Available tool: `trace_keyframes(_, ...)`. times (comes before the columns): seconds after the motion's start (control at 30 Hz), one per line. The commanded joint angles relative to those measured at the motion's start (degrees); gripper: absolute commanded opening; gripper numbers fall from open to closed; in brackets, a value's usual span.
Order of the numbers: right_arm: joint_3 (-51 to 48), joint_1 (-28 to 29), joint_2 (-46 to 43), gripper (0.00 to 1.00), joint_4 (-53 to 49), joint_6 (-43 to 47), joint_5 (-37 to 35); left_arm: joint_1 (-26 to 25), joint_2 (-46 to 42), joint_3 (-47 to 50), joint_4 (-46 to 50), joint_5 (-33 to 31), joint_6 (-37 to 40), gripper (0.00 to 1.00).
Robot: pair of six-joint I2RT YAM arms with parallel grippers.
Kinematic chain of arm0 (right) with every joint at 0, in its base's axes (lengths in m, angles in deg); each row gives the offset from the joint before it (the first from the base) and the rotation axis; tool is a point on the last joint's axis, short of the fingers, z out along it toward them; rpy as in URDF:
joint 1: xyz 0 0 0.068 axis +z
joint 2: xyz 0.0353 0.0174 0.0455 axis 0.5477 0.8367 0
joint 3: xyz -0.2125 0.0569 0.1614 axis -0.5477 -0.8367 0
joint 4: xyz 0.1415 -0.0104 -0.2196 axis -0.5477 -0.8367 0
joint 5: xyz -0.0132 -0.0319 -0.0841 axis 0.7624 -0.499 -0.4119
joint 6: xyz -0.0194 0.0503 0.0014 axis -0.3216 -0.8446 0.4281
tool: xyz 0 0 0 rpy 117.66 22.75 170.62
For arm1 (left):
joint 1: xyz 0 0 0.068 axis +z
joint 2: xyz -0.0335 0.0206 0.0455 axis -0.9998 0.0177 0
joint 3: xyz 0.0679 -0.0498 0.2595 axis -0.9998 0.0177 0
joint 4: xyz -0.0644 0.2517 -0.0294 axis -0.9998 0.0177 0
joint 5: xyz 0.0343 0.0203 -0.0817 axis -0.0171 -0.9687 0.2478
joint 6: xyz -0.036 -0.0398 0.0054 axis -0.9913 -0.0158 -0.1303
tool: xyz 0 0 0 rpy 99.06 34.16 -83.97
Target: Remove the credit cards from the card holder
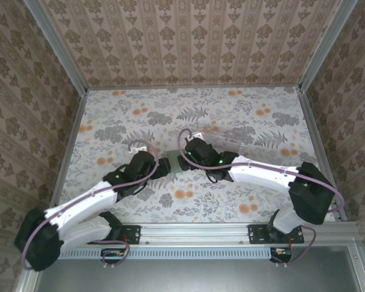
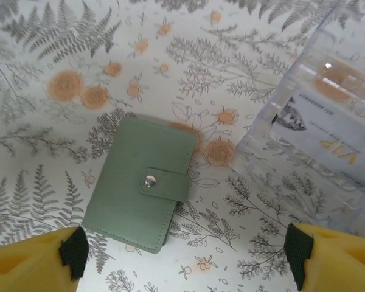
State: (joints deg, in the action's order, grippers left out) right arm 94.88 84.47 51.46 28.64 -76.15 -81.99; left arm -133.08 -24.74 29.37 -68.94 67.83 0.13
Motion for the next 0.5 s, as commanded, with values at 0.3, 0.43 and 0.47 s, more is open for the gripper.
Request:
trace_keyframes(0.3, 14.96, 1.13, 17.65, 0.50, -9.09, 4.90, 0.41, 3.11, -19.91, 5.86, 14.35, -8.38, -4.16, 1.00)
trace_keyframes(0.43, 18.07, 1.38, 21.27, 0.49, -10.48, 5.68, 0.26, 4.09, -20.33, 6.36, 13.46, -6.78, -3.31, 1.00)
trace_keyframes(0.47, 18.57, 1.47, 21.95, 0.49, -10.58, 5.93, 0.30, 4.33, -19.98, 6.25, 13.18, -6.29, -3.11, 1.00)
